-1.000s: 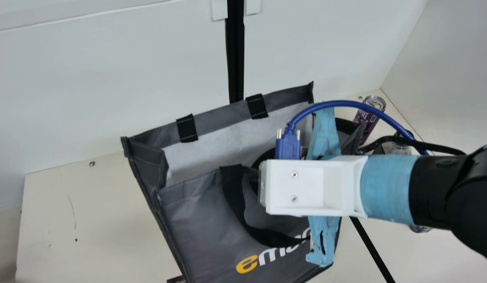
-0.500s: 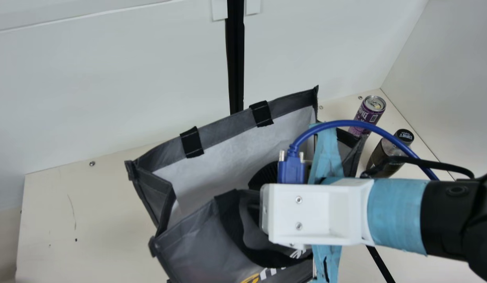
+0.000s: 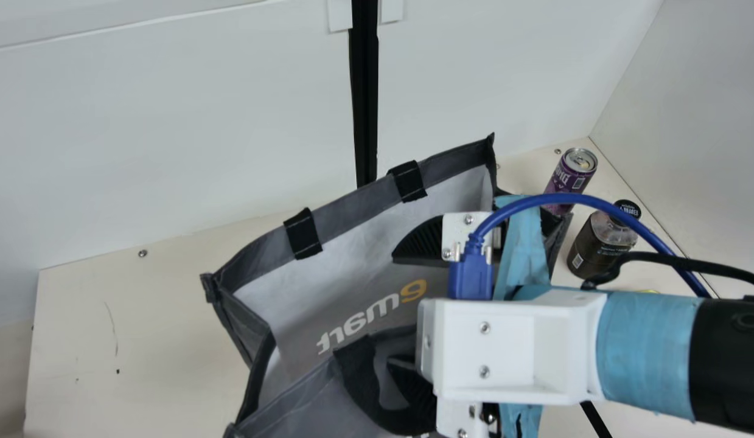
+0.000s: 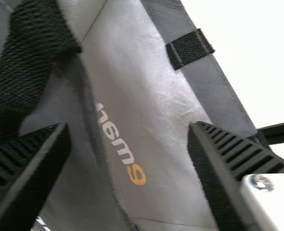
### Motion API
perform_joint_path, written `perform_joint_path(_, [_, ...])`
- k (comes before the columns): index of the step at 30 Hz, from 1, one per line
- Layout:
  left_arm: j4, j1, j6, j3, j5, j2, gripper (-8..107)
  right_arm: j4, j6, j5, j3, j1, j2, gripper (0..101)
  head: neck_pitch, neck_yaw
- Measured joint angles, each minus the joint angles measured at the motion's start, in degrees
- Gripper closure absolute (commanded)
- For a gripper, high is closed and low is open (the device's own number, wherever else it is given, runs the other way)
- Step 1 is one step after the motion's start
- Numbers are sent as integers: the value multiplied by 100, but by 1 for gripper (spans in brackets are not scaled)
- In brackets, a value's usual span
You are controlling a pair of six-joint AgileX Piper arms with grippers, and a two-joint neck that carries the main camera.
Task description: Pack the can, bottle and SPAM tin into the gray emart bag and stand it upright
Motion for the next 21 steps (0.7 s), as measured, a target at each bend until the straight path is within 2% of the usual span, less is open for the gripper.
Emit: perform_joint_path(21, [0,0,0,0,0,0,9,-218,254,-2,-274,106,-191,6,0,0])
